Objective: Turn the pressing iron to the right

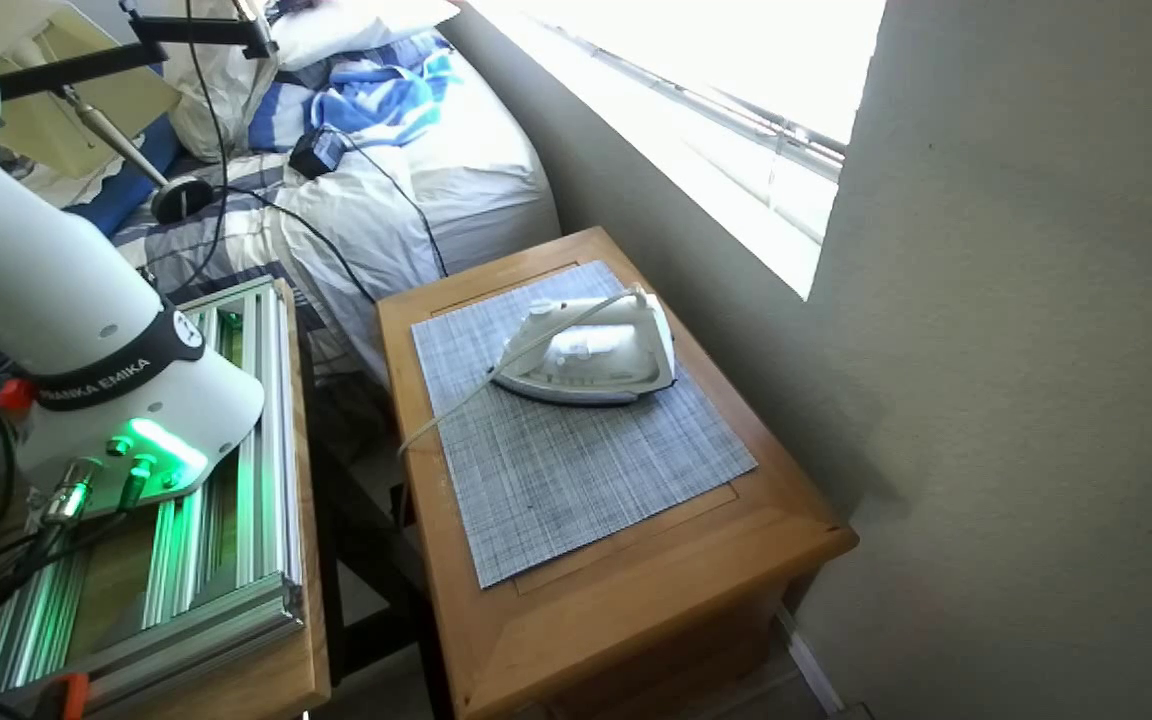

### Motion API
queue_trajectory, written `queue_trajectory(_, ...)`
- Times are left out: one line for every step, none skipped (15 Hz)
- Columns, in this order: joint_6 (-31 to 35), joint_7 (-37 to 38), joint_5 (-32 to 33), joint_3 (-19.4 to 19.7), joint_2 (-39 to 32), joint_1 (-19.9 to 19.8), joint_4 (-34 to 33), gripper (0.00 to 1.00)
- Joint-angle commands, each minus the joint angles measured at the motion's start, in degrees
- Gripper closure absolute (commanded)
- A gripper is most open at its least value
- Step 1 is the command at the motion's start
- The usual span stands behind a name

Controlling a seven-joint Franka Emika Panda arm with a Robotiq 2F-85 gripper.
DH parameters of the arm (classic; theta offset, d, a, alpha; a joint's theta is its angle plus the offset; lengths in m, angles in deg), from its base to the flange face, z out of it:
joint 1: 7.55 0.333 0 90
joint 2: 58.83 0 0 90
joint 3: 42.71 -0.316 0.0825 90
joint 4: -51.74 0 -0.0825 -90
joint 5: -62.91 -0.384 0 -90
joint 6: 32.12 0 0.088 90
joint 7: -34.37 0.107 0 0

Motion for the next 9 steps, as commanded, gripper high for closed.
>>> queue_trajectory(12.26,1.19,0.08,2.07,-4.18,-0.62,6.53,0.0)
queue_trajectory(15.34,0.96,-0.3,2.74,-5.74,-0.79,8.15,0.0)
queue_trajectory(17.95,1.82,0.31,3.29,-7.07,-0.98,9.64,0.0)
queue_trajectory(20.56,2.12,0.32,3.88,-8.4,-1.02,11.13,0.0)
queue_trajectory(22.79,3.27,0.67,4.51,-9.62,-1.13,12.45,0.0)
queue_trajectory(24.77,4.69,0.23,5.28,-10.56,-1.29,13.74,0.0)
queue_trajectory(26.76,5.92,0.0,6.02,-11.56,-1.4,14.91,0.0)
queue_trajectory(28.52,7.58,-0.53,6.66,-12.53,-1.45,16.09,0.0)
queue_trajectory(29.75,8.63,-0.68,7.26,-13.43,-1.43,17.04,0.0)
